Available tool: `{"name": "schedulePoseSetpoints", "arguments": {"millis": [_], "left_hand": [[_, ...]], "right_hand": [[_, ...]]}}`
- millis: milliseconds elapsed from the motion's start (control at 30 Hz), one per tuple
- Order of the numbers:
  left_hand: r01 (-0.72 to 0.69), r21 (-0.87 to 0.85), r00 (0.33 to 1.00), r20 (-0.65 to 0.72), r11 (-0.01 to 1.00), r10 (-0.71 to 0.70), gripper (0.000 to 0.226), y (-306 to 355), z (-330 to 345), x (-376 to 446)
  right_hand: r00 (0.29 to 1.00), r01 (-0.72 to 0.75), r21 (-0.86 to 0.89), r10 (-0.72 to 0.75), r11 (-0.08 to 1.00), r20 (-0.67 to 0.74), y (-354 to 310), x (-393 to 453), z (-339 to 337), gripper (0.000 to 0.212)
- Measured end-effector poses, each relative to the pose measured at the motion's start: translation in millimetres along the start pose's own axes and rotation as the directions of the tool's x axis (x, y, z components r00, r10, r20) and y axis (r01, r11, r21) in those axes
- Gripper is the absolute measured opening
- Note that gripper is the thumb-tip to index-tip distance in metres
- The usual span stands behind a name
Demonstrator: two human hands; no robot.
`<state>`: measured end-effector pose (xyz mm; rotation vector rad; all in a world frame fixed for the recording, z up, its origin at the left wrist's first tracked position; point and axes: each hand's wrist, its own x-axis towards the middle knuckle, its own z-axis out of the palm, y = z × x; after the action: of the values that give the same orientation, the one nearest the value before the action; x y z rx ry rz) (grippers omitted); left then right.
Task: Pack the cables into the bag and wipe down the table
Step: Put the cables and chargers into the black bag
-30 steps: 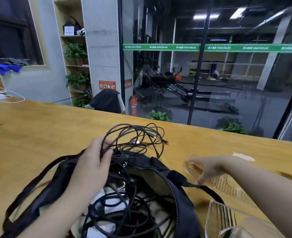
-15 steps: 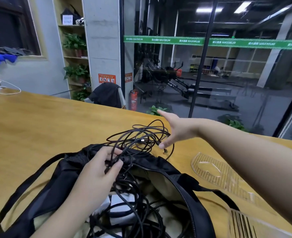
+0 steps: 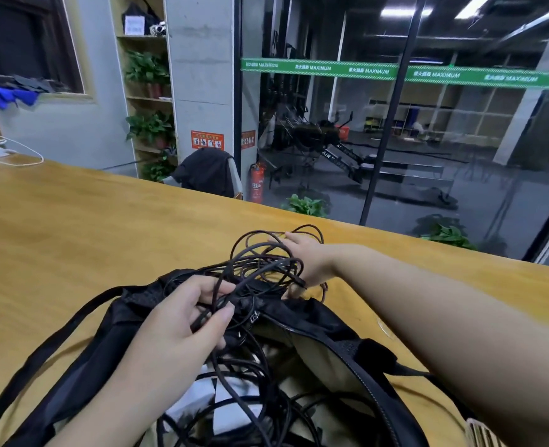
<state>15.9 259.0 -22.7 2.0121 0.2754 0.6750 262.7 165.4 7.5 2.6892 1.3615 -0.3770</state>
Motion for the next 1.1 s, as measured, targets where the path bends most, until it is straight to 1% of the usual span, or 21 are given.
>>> {"name": "schedulePoseSetpoints", "arguments": {"millis": [67, 133, 200, 233, 267, 367, 433, 500, 567, 700, 800, 867, 933, 967, 1033, 1100], "left_hand": [[0.009, 0.006, 1.0, -0.003, 1.0, -0.009, 0.025, -1, 0, -1], [0.009, -0.001, 1.0, -0.014, 1.0, -0.009, 0.024, -1, 0, -1], [0.009, -0.009, 1.0, -0.026, 1.0, -0.009, 0.024, -1, -1, -1], [0.01, -0.011, 1.0, -0.029, 1.0, -0.011, 0.024, -1, -1, -1], [0.012, -0.014, 0.999, -0.029, 1.0, -0.013, 0.024, 0, -1, 0], [0.011, -0.04, 1.0, -0.029, 0.999, -0.012, 0.024, -1, -1, 0], [0.008, -0.06, 0.999, -0.038, 0.998, -0.01, 0.025, -1, 0, 0], [0.008, -0.069, 0.999, -0.043, 0.998, -0.011, 0.026, -1, 1, 0], [0.009, -0.069, 0.999, -0.041, 0.998, -0.012, 0.027, -1, 0, 0], [0.019, -0.067, 0.999, -0.037, 0.998, -0.022, 0.025, -1, -1, 0], [0.023, -0.058, 0.999, -0.04, 0.998, -0.025, 0.025, -1, -2, 0], [0.021, -0.061, 0.999, -0.043, 0.998, -0.024, 0.025, 1, -2, -1], [0.025, -0.059, 0.999, -0.043, 0.998, -0.028, 0.024, 2, -2, -2], [0.028, -0.058, 0.999, -0.042, 0.998, -0.03, 0.023, 3, -2, -2], [0.022, -0.063, 0.999, -0.046, 0.998, -0.025, 0.023, 5, -3, -3], [-0.003, -0.082, 0.998, -0.067, 0.997, -0.002, 0.024, 5, -4, -3]], "right_hand": [[1.0, -0.014, -0.034, 0.013, 0.999, -0.029, 1, 3, 5, 0.119], [0.99, 0.0, -0.046, -0.007, 0.999, -0.143, 4, 4, 6, 0.124], [0.957, 0.005, -0.064, -0.023, 0.998, -0.289, 11, 5, 4, 0.132], [0.943, -0.013, -0.054, -0.006, 0.998, -0.332, 15, 5, 3, 0.134], [0.94, -0.036, -0.026, 0.026, 0.999, -0.34, 19, 6, 3, 0.136], [0.966, -0.103, 0.119, 0.128, 0.987, -0.226, 25, 8, 6, 0.14], [0.974, -0.115, 0.231, 0.156, 0.966, -0.167, 23, 9, 11, 0.143], [0.977, -0.109, 0.298, 0.158, 0.948, -0.146, 20, 9, 13, 0.144], [0.982, -0.087, 0.315, 0.135, 0.945, -0.134, 16, 9, 13, 0.145], [0.99, -0.015, 0.292, 0.056, 0.956, -0.133, 6, 6, 16, 0.143], [0.988, -0.011, 0.342, 0.062, 0.94, -0.141, 1, 3, 21, 0.139], [0.988, -0.024, 0.373, 0.079, 0.928, -0.133, -1, 2, 26, 0.136], [0.992, -0.031, 0.413, 0.08, 0.91, -0.101, -4, 3, 29, 0.127], [0.995, -0.028, 0.393, 0.065, 0.919, -0.08, -5, 3, 29, 0.119], [0.999, 0.0, 0.29, 0.016, 0.957, -0.052, -9, 2, 28, 0.094], [0.997, 0.035, 0.252, -0.018, 0.967, -0.07, -14, 0, 26, 0.07]]}}
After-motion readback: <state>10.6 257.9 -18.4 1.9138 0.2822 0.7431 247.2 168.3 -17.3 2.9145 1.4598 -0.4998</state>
